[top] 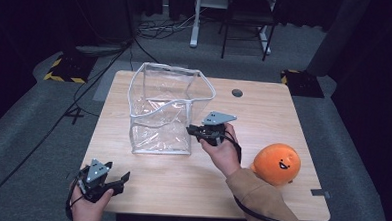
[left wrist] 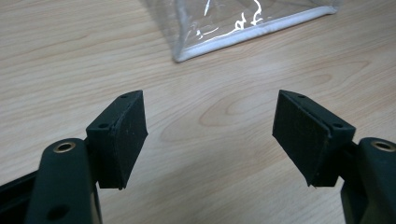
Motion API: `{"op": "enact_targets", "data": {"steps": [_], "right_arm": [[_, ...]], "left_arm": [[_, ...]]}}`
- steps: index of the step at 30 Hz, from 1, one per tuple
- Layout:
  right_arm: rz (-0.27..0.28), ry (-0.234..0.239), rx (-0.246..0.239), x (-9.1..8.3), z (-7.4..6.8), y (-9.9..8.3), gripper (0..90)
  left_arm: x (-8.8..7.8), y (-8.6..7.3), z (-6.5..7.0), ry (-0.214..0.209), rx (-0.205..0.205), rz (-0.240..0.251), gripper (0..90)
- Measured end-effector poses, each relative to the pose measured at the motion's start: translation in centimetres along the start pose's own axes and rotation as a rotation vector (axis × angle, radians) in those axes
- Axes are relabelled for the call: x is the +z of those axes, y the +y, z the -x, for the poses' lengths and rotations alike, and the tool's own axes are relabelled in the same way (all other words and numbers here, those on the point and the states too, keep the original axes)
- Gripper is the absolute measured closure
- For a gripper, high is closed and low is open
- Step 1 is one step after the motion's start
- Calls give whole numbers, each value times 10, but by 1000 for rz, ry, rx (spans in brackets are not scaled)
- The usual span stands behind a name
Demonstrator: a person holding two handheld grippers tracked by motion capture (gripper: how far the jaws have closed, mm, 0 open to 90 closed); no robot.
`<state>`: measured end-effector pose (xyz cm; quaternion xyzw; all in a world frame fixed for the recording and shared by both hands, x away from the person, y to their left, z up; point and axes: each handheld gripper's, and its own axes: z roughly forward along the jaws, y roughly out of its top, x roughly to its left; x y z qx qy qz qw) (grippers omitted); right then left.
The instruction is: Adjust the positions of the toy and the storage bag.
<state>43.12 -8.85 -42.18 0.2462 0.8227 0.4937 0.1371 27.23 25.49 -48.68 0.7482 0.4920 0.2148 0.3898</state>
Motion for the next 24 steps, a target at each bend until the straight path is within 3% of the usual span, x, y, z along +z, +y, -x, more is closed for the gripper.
{"op": "enact_targets", "data": {"steps": [14, 24], "right_arm": [[-14, -15, -45, -37, -12, -17, 881], [-18, -25, -38, -79, -21, -39, 881]], "left_arm": [[19, 17, 10, -39, 53, -6, 265], [12, 17, 6, -22, 28, 1, 266]]}}
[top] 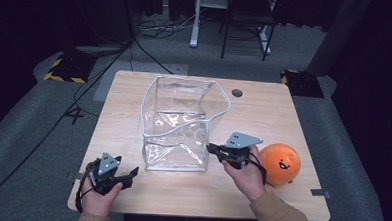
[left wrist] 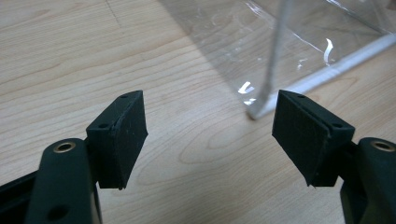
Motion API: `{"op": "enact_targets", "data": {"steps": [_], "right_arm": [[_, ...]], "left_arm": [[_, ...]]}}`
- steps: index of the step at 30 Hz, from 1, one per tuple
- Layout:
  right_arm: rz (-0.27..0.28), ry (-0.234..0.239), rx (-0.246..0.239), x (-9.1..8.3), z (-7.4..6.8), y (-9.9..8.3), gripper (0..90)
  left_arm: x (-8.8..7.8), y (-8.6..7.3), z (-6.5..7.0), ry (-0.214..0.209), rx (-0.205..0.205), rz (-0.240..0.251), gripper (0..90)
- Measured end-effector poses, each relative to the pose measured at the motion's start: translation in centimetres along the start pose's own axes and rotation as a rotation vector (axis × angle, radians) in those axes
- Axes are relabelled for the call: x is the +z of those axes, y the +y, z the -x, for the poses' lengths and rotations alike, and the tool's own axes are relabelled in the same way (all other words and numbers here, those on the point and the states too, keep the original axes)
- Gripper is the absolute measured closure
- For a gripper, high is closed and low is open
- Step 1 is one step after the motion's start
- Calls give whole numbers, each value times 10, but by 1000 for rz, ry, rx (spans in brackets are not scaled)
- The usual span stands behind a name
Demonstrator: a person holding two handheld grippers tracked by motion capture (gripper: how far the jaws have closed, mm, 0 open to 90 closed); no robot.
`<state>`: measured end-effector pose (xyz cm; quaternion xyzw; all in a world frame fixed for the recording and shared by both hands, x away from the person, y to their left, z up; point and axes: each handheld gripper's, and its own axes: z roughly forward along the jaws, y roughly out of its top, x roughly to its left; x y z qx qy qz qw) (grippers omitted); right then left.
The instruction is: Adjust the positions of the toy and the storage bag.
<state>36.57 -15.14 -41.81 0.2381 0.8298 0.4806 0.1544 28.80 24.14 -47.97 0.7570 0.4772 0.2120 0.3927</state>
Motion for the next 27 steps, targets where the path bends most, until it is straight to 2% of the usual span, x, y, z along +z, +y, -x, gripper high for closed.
{"op": "enact_targets", "data": {"steps": [7, 8, 16, 27], "right_arm": [[7, 3, 18, -31, -9, -18, 882], [7, 3, 18, -31, -9, -18, 882], [-6, -3, 16, -65, -25, -35, 882], [-22, -23, 22, -105, -42, -55, 882]], "left_arm": [[7, 2, 4, -18, 16, -17, 266], [8, 3, 5, -22, 20, -22, 266], [21, 9, 12, -54, 52, -42, 263], [32, 12, 17, -68, 70, -56, 263]]}}
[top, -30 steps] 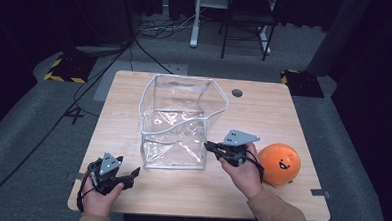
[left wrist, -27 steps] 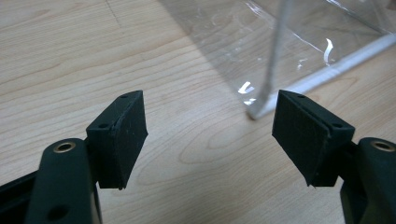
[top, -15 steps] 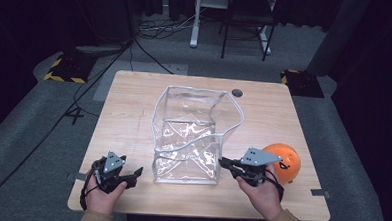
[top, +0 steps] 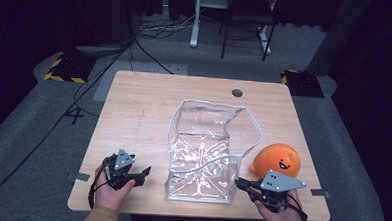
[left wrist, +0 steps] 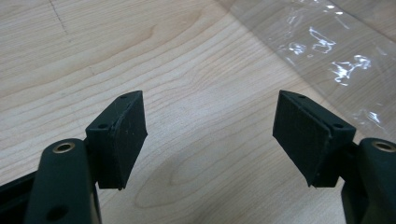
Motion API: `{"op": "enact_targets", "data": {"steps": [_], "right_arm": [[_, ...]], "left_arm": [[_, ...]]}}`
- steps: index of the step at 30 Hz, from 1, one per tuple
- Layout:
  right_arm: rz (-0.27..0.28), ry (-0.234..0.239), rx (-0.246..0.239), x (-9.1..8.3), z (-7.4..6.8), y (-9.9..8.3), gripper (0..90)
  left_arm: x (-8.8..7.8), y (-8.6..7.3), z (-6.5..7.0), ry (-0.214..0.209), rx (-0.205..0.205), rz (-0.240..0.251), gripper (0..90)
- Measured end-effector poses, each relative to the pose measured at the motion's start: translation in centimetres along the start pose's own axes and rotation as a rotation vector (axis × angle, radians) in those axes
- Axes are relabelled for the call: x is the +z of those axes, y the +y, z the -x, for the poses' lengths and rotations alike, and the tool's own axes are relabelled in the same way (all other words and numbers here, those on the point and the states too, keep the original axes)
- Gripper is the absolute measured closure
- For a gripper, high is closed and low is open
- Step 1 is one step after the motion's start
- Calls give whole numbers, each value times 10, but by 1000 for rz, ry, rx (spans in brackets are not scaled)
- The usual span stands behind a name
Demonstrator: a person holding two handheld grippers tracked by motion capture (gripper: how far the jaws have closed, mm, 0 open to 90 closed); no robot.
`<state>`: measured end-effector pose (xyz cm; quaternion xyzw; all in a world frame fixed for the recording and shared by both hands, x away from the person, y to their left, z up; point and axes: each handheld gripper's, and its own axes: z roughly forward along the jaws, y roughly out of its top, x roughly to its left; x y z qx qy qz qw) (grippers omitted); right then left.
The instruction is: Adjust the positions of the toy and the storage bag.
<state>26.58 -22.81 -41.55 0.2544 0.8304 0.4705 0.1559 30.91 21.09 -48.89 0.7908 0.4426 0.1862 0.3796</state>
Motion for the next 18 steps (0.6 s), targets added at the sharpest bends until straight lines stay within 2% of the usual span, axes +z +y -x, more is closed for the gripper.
{"op": "enact_targets", "data": {"steps": [3, 10, 18], "right_arm": [[-8, -8, 1, -10, -3, -5, 882], [-24, -22, 16, -31, -5, -15, 882], [-23, -21, 26, -36, -6, -18, 877]], "left_arm": [[1, 0, 0, 4, 1, -5, 263], [6, -3, 1, 32, 17, -57, 271], [10, -8, -3, 37, 10, -81, 271]]}}
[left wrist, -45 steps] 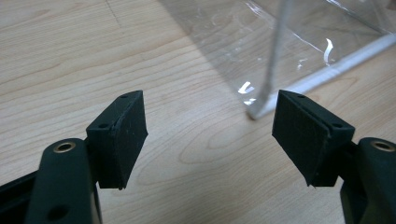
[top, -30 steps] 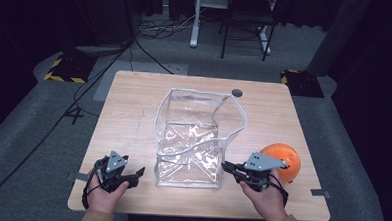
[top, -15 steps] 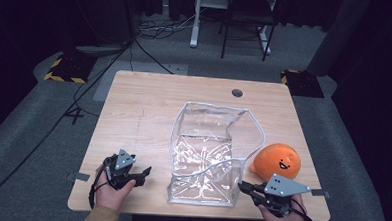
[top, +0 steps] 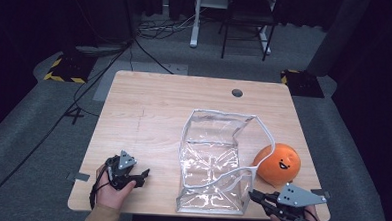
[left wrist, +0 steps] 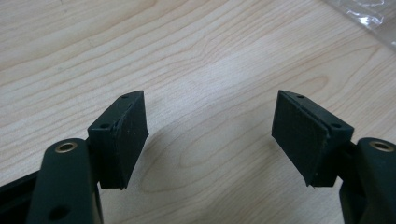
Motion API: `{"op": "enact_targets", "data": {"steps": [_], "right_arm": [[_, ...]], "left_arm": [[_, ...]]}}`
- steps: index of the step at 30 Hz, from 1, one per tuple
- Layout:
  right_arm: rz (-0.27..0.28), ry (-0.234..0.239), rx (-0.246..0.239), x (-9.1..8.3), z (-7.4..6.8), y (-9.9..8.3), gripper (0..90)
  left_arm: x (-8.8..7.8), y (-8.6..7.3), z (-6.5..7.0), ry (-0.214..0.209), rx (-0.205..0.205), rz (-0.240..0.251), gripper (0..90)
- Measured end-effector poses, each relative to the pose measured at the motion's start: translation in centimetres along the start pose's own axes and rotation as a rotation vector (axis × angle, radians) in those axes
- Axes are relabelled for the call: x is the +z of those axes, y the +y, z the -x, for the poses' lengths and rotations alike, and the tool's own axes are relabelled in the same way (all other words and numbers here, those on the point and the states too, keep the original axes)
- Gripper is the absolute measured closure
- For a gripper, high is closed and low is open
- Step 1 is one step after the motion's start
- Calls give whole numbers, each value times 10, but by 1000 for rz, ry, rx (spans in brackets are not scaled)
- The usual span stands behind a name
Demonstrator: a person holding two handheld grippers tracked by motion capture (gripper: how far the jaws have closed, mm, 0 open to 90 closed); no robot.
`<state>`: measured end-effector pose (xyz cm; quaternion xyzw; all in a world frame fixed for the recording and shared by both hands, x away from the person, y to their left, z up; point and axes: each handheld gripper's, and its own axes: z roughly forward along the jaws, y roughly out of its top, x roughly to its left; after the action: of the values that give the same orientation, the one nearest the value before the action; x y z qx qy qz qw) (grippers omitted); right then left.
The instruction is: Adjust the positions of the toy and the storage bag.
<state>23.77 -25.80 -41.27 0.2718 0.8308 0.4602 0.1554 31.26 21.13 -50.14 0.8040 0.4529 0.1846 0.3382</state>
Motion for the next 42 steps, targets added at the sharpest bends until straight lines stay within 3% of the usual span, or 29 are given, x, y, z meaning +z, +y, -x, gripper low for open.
{"op": "enact_targets", "data": {"steps": [9, 26, 37, 42], "right_arm": [[9, -10, -1, -9, 5, 5, 788], [-1, -94, -3, -27, 27, 15, 584], [28, -165, 35, -40, 62, 23, 541], [30, -185, 40, -44, 71, 26, 540]], "left_arm": [[1, -2, -3, -12, -14, -12, 274], [1, -3, -4, -19, -14, -11, 271], [0, -3, -4, -15, -9, -13, 271], [0, -3, -3, -15, -9, -13, 270]]}}
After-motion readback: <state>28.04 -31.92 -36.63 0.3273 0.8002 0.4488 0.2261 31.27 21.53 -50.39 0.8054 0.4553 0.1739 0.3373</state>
